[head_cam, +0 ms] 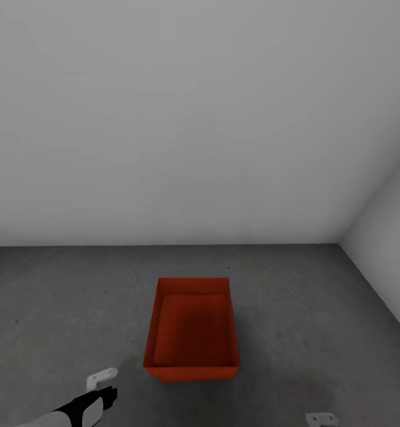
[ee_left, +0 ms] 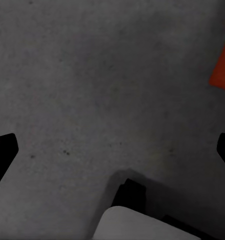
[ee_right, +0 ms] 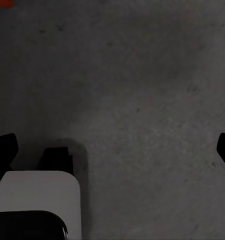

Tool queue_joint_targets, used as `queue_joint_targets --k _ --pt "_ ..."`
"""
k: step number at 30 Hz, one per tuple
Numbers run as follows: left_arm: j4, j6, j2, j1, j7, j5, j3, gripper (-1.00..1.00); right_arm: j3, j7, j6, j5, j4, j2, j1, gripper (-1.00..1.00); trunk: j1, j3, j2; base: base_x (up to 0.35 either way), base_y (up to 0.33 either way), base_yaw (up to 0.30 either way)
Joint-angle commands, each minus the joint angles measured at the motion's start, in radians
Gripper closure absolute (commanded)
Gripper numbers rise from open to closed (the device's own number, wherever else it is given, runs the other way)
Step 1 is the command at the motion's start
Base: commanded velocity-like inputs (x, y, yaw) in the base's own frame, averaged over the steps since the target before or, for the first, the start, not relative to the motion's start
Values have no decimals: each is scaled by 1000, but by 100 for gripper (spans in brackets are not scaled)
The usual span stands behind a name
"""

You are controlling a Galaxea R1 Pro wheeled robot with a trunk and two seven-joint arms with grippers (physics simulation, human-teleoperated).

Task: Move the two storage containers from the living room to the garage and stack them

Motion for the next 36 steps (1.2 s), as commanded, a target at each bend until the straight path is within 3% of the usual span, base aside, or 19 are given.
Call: queue_joint_targets --k 1,10,36 --pt "0 1 0 0 3 5 -3 -100 -8 -4 -5 11 3 0 -1 -100 0 -1 0 0 0 0" --pt "1 8 -4 2 0 4 -3 -100 -8 -5 -5 10 3 0 -1 -100 0 -1 0 -82 0 0" --pt "1 5 -6 29 1 4 -3 -100 -7 0 7 15 3 0 -1 -100 0 -1 0 -336 12 0"
